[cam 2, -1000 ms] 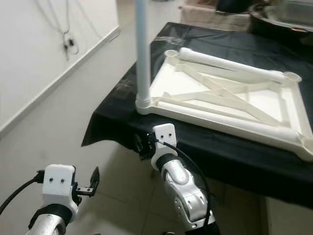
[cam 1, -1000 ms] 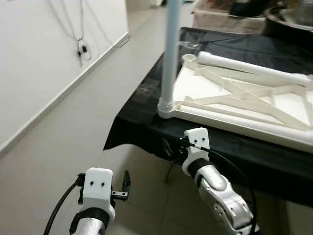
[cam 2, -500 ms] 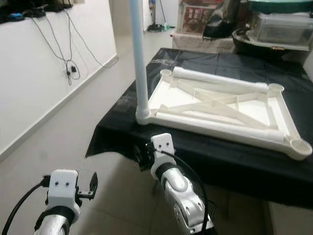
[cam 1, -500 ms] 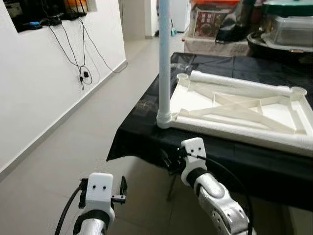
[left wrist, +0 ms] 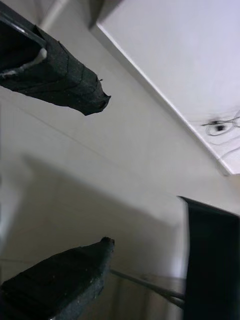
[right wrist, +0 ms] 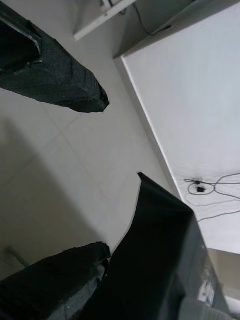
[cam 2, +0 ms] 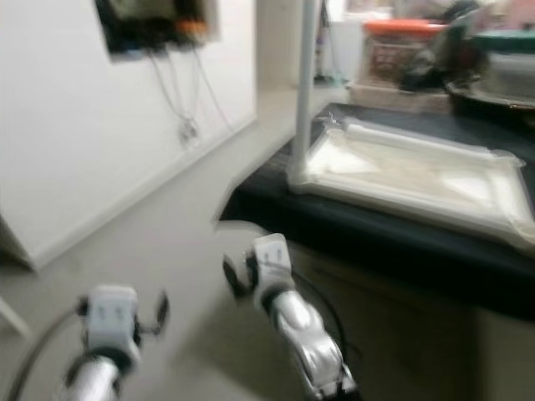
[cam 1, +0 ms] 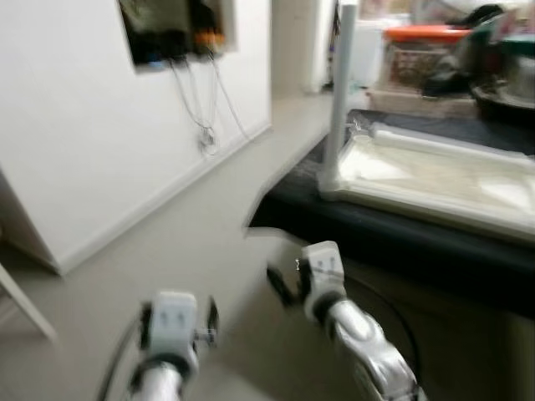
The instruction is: Building children table
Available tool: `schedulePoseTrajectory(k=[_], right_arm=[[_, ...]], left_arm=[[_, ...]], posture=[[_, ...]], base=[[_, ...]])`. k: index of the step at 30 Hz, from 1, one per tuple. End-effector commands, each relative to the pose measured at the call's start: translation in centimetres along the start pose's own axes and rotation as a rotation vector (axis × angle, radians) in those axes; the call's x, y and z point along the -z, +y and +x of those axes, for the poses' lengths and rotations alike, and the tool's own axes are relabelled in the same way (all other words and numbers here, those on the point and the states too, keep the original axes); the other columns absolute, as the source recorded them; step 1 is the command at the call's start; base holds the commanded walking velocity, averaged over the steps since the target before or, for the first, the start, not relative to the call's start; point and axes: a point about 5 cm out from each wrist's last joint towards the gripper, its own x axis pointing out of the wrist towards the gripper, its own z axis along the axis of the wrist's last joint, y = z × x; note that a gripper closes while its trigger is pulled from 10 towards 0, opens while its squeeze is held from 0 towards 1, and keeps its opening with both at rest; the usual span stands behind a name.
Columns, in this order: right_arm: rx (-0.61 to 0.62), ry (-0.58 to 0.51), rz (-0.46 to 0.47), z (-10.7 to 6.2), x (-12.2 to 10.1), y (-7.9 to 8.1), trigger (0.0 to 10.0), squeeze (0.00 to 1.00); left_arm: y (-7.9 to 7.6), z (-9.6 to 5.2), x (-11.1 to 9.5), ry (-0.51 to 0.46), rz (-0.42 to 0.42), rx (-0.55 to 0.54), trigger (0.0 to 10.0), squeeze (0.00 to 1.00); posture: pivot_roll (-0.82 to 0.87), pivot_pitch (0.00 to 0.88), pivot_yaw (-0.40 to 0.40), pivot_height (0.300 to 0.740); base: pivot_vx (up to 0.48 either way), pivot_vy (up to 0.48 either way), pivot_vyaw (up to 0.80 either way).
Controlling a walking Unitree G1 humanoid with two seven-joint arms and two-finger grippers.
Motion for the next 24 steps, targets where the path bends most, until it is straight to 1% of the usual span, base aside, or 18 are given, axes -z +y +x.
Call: schedulePoseTrajectory(k=[1, 7, 20, 24], right_arm=[[0.014, -0.007, -0.017, 0.06, 0.02, -0.47, 10.0, 0.00], [0.008, -0.017, -0.036, 0.28, -0.04, -0.37, 10.0, 0.00], [0.008, -0.020, -0.044, 0.49, -0.01, -0.33, 10.0, 0.00], [0.011, -0.025, -0.045, 0.53, -0.02, -0.35, 10.0, 0.00]], left_arm=[[-0.32, 0.36, 0.06, -0.004, 0.006, 0.003, 10.0, 0.00], [-0.30, 0.53, 0.06, -0.015, 0.006, 0.005, 10.0, 0.00], [-0.13, 0.76, 0.07, -0.026, 0.007, -0.005, 10.0, 0.00], [-0.07, 0.80, 0.14, -0.024, -0.003, -0.006, 10.0, 0.00]], posture=[[0.07, 0.000, 0.003, 0.740], [0.07, 0.000, 0.000, 0.740], [0.07, 0.000, -0.004, 0.740], [0.07, 0.000, -0.006, 0.740]], base=[[0.000, 0.000, 0.00], [0.000, 0.000, 0.00], [0.000, 0.000, -0.77], [0.000, 0.440, -0.52]])
